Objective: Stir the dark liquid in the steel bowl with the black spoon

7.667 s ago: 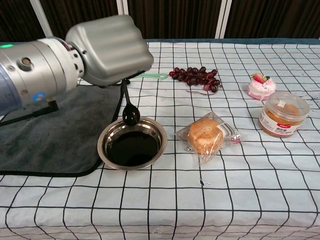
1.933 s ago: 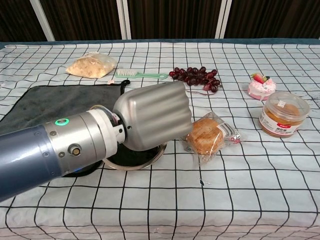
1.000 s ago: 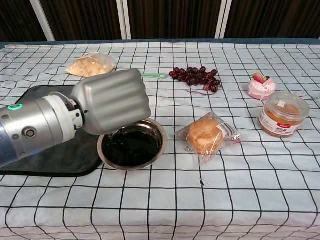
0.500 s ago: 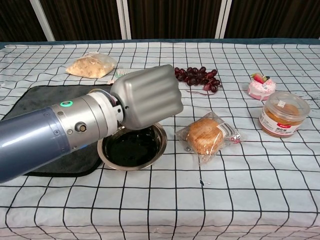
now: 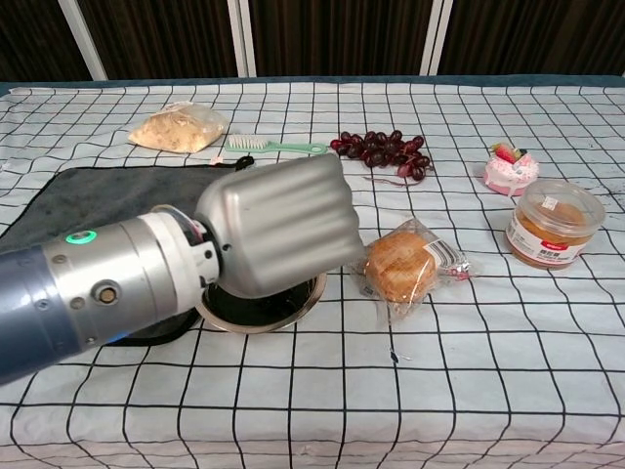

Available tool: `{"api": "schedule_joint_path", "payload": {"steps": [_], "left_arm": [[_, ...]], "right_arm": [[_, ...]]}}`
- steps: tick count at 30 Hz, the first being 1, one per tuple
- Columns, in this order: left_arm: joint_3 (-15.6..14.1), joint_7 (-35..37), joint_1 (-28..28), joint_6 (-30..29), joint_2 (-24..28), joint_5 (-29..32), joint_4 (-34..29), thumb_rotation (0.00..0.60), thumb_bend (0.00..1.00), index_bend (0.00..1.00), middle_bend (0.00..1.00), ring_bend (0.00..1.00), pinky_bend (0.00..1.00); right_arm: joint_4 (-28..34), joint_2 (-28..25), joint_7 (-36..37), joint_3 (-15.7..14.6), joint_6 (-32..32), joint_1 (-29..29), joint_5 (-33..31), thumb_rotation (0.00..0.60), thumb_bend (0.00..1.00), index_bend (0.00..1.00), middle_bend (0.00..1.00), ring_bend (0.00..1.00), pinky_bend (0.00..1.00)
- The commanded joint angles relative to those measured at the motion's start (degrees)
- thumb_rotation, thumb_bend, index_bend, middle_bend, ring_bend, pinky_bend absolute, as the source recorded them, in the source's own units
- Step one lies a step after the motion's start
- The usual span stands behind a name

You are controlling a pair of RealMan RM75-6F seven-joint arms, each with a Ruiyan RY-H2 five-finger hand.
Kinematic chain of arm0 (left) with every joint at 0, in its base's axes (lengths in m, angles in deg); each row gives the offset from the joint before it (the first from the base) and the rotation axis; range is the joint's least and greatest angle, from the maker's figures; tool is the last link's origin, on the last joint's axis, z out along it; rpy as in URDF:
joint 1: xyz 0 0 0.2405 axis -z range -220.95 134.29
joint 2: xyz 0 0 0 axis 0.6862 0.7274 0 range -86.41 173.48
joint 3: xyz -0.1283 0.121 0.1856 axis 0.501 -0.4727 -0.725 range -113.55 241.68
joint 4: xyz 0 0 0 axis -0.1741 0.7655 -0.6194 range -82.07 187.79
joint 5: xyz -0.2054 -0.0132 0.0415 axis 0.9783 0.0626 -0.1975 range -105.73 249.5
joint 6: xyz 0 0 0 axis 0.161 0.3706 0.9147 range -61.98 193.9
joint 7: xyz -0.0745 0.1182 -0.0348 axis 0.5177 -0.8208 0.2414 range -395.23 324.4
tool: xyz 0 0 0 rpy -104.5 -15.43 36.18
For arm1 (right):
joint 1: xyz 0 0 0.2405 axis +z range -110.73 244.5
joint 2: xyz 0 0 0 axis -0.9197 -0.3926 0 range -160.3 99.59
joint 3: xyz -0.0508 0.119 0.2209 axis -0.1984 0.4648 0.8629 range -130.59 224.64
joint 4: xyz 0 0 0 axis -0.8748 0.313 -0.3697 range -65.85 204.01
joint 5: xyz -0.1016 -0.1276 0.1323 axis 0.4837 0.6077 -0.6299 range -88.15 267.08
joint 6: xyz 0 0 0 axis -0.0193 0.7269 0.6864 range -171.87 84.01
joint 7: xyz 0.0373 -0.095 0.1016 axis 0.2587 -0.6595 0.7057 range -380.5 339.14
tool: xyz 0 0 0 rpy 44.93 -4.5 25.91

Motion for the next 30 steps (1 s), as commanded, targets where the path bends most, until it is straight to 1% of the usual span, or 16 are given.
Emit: {"api": "schedule_joint_path", "payload": {"steps": [1, 5, 10, 16, 25, 30], "left_arm": [[-1.3, -0.5, -1.4, -1.4, 2.5, 0.5, -1.5, 0.6, 0.46, 0.65, 0.97, 0.83, 0.74], [-1.9, -0.2, -2.3, -1.8, 4.9, 2.4, -1.5, 0.6, 0.46, 0.65, 0.97, 0.83, 0.74], [-0.4, 1.1, -2.2, -1.6, 5.6, 3.2, 0.8, 0.6, 0.46, 0.65, 0.97, 0.83, 0.74], [2.1, 3.5, -1.1, 0.0, 4.0, 3.7, 4.2, 0.6, 0.46, 0.65, 0.97, 0.83, 0.74], [4.1, 4.8, 0.6, 2.0, 0.4, 3.7, 8.8, 0.6, 0.45, 0.65, 0.97, 0.83, 0.74], [4.6, 6.5, 1.0, 2.6, -0.9, 2.9, 9.6, 0.6, 0.44, 0.65, 0.97, 0.83, 0.74]], "right_arm": [[0.0, 0.0, -0.2, -0.1, -0.1, 0.0, 0.0, 0.6, 0.11, 0.03, 0.01, 0.06, 0.22], [0.1, 0.1, -0.6, -0.1, -0.1, 0.1, 0.0, 0.6, 0.11, 0.03, 0.01, 0.06, 0.22], [0.1, 0.3, -1.1, -0.2, -0.3, 0.2, -0.1, 0.6, 0.11, 0.03, 0.01, 0.06, 0.22], [-0.1, 0.5, -1.2, -0.2, -0.7, 0.3, -0.4, 0.6, 0.11, 0.03, 0.01, 0.06, 0.22], [-0.3, 0.4, -0.9, -0.1, -0.8, 0.3, -0.5, 0.6, 0.11, 0.03, 0.01, 0.06, 0.22], [-0.3, 0.4, -0.8, -0.1, -0.7, 0.3, -0.6, 0.6, 0.12, 0.03, 0.01, 0.06, 0.22]]}}
